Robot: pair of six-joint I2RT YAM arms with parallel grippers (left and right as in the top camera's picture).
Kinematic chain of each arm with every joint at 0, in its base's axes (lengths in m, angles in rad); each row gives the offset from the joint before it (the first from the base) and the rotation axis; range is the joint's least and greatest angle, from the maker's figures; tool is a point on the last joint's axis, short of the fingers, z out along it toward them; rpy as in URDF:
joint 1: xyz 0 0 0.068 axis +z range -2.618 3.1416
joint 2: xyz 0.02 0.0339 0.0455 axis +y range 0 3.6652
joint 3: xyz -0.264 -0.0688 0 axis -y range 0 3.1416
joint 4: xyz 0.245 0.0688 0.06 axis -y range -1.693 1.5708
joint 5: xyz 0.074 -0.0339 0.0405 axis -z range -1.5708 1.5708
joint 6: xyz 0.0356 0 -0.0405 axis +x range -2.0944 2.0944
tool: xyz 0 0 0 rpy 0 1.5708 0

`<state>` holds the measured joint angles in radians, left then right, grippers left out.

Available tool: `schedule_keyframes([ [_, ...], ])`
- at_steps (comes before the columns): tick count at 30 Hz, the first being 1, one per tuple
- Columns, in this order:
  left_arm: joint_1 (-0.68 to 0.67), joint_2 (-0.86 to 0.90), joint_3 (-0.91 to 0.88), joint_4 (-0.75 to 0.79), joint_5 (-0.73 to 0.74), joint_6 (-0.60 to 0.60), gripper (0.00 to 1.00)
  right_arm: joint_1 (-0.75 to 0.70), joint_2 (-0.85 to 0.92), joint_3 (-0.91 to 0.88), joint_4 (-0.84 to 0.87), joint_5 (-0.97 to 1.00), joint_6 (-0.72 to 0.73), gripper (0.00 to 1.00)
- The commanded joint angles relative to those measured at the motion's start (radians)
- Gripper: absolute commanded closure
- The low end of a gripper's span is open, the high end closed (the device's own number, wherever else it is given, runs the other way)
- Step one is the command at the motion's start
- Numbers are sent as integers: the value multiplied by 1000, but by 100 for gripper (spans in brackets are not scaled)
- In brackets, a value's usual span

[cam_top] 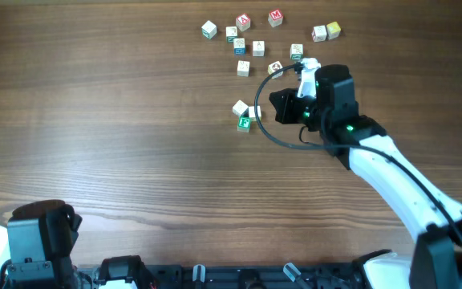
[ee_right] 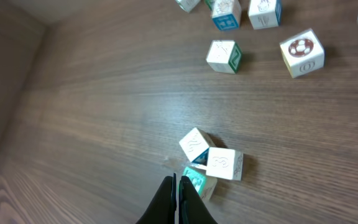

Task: Form a circle

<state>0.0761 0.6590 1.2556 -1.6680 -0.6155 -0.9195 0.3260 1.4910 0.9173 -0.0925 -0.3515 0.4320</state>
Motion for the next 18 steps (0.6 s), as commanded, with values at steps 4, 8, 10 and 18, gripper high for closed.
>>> schedule_keyframes([
  [4,7,-2,-1,2,-3,-12,0,35,-5,5,-21,83,-66,95],
  [8,7,-2,-1,2,-3,-12,0,85,87,5,45,120,-70,95],
  [10,7,-2,-1,2,-3,-12,0,101,129,5,80,121,-69,95],
  [18,7,-2,-1,2,-3,-12,0,103,229,5,130,178,41,95],
])
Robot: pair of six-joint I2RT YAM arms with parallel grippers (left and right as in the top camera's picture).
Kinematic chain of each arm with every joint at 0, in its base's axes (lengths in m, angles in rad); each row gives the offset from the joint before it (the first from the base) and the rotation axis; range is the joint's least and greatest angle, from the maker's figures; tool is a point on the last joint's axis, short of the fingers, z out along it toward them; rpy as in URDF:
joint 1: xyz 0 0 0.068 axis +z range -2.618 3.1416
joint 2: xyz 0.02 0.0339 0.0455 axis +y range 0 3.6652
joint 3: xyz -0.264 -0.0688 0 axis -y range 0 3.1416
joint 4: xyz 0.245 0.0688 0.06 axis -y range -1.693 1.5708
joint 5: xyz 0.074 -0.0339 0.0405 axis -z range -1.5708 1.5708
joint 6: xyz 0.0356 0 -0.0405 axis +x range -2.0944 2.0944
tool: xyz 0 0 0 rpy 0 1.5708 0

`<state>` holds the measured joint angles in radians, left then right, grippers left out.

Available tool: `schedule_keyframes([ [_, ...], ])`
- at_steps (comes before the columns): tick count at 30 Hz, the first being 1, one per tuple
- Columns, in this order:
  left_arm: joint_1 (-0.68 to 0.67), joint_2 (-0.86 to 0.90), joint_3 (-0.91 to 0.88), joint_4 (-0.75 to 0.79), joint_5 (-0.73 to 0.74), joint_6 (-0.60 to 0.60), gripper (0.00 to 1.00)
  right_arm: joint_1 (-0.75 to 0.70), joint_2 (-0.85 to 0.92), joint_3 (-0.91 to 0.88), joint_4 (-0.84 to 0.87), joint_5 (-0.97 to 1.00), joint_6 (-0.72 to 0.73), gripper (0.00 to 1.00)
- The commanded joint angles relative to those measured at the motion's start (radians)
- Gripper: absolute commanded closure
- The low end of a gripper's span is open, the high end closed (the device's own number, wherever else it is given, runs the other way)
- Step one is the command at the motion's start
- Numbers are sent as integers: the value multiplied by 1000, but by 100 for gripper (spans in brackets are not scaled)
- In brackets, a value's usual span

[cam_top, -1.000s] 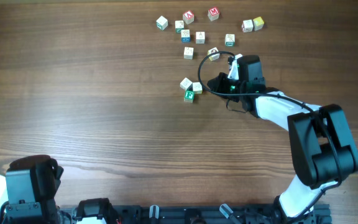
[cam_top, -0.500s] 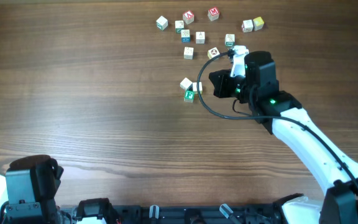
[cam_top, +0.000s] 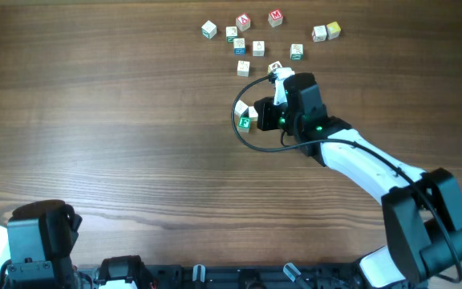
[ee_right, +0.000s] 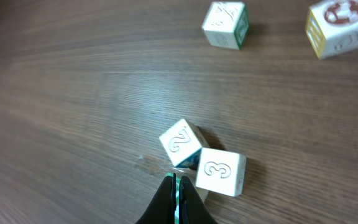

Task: Form a circle

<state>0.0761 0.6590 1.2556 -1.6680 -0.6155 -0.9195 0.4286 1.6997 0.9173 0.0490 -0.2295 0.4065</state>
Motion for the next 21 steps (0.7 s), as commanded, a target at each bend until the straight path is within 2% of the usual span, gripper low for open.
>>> schedule_keyframes([
  [1,7,-2,-1,2,-3,-12,0,0,26,5,-24,58,77,95],
  [10,7,-2,-1,2,-3,-12,0,0,29,4,-212,48,266,96],
  [14,7,-2,-1,2,-3,-12,0,0,60,4,-197,13,285,95],
  [16,7,-2,-1,2,-3,-12,0,0,103,4,-192,6,349,95],
  [21,7,-2,-1,3,-3,-12,0,0,153,4,-154,-16,405,96],
])
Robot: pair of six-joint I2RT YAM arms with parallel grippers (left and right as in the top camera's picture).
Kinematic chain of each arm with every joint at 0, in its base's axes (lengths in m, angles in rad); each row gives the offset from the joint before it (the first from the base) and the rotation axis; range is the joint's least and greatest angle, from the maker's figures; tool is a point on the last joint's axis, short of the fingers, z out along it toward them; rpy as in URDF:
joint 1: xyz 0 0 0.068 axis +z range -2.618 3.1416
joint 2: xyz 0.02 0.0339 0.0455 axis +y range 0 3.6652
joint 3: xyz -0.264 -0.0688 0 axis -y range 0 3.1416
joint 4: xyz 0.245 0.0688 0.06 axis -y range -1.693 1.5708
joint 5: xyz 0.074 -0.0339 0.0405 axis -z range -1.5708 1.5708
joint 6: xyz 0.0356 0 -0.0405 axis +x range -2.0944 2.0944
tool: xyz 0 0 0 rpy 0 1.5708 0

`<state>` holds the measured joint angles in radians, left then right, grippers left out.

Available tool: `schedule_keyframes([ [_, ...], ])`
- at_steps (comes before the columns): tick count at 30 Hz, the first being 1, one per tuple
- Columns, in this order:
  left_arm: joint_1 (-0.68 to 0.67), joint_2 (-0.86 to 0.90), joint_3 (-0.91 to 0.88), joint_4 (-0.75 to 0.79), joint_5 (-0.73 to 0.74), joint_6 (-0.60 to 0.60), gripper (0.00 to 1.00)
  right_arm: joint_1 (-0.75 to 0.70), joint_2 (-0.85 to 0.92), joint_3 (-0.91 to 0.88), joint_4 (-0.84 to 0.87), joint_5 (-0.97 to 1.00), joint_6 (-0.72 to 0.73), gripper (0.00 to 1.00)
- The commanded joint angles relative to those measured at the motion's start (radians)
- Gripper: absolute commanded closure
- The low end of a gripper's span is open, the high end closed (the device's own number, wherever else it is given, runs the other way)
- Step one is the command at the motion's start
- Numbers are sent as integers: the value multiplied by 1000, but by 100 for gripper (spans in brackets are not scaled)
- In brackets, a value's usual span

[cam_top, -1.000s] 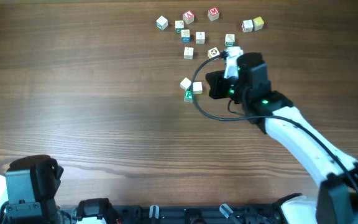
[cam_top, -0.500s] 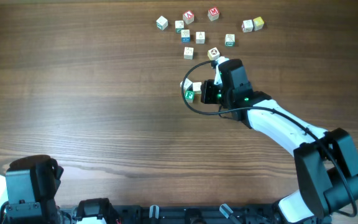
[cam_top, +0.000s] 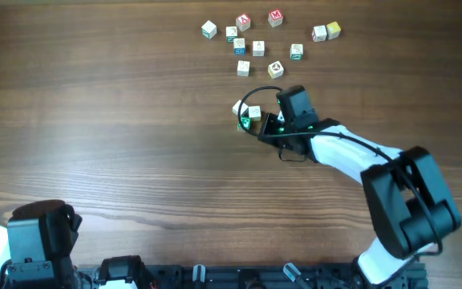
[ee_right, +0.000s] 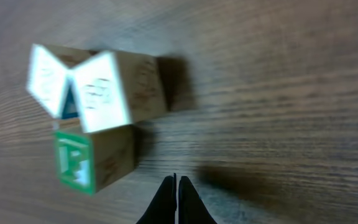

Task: Form a circle
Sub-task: 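Push the block against the '3' block with the right gripper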

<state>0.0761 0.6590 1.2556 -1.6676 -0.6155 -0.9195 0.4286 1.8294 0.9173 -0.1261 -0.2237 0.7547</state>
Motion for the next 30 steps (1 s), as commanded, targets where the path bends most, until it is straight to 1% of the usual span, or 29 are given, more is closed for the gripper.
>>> schedule_keyframes([
  [1,7,-2,-1,2,-3,-12,0,0,26,4,29,-22,57,95],
  [6,7,-2,-1,2,-3,-12,0,-3,86,4,111,-74,62,96],
  [8,7,-2,-1,2,-3,-12,0,-5,90,4,114,-72,83,96],
  [30,7,-2,-1,2,-3,-12,0,-37,89,5,142,-44,83,95],
])
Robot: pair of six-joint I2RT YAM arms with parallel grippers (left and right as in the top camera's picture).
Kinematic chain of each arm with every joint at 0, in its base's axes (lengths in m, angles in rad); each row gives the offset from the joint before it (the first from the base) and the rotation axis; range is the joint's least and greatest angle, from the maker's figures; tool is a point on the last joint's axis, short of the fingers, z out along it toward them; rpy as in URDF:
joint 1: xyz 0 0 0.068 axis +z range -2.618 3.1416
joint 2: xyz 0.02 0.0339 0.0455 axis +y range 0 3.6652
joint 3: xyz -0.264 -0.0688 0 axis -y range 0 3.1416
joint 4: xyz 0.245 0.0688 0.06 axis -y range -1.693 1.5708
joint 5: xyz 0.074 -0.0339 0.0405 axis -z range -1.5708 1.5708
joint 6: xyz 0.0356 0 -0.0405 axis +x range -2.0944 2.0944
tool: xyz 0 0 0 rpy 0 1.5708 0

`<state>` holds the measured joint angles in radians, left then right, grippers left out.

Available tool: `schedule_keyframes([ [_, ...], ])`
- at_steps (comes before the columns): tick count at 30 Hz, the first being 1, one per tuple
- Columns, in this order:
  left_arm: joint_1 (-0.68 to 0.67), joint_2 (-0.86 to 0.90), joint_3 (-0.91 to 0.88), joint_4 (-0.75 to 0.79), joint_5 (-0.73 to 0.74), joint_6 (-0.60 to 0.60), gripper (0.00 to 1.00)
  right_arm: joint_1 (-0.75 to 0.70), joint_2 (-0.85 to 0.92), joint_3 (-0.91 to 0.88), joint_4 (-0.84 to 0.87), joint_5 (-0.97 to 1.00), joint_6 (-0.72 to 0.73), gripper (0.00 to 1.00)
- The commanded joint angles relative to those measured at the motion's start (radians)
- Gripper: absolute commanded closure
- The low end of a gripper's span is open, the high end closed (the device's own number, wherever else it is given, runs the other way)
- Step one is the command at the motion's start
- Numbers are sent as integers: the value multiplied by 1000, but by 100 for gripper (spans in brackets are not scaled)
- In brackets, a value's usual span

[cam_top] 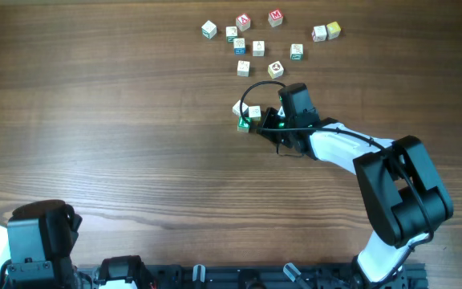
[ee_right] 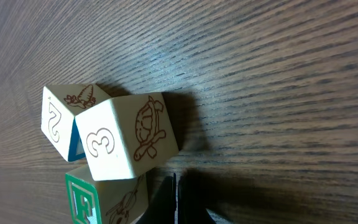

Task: Form a circle
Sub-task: 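Push the block against the '3' block with the right gripper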

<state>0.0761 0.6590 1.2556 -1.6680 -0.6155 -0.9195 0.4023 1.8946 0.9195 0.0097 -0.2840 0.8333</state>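
Three small wooden blocks huddle together mid-table (cam_top: 245,115). In the right wrist view they are a block with a 3 and a turtle (ee_right: 128,137), a block with a 2 (ee_right: 64,118) behind it, and a green-lettered block (ee_right: 104,200) below. My right gripper (ee_right: 174,202) is shut with nothing in it, its tip low on the table right beside the green-lettered block and the 3 block. Overhead it sits at the cluster's right side (cam_top: 265,122). Several more blocks lie scattered at the far side (cam_top: 258,48). The left gripper is out of view.
The left arm's base (cam_top: 38,233) rests at the near left corner. The right arm's cable loops above the cluster (cam_top: 251,92). A pair of blocks (cam_top: 326,31) lies at the far right of the scatter. Wood tabletop (cam_top: 95,120) stretches to the left.
My right gripper has moved closer to the three-block cluster, its shut tip now right against the blocks' right side. The cluster looks much the same overhead.
My right gripper, shut throughout, was first high near the scattered blocks at the far side. It then stood lower and closer to the three-block cluster, then low on the table to its right, and now its tip is right beside the blocks.
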Motion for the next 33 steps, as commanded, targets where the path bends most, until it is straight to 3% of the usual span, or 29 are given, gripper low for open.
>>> schedule_keyframes([
  [1,7,-2,-1,2,-3,-12,0,-13,24,2,7,18,4,96],
  [33,7,-2,-1,2,-3,-12,0,-24,24,2,46,29,4,95],
])
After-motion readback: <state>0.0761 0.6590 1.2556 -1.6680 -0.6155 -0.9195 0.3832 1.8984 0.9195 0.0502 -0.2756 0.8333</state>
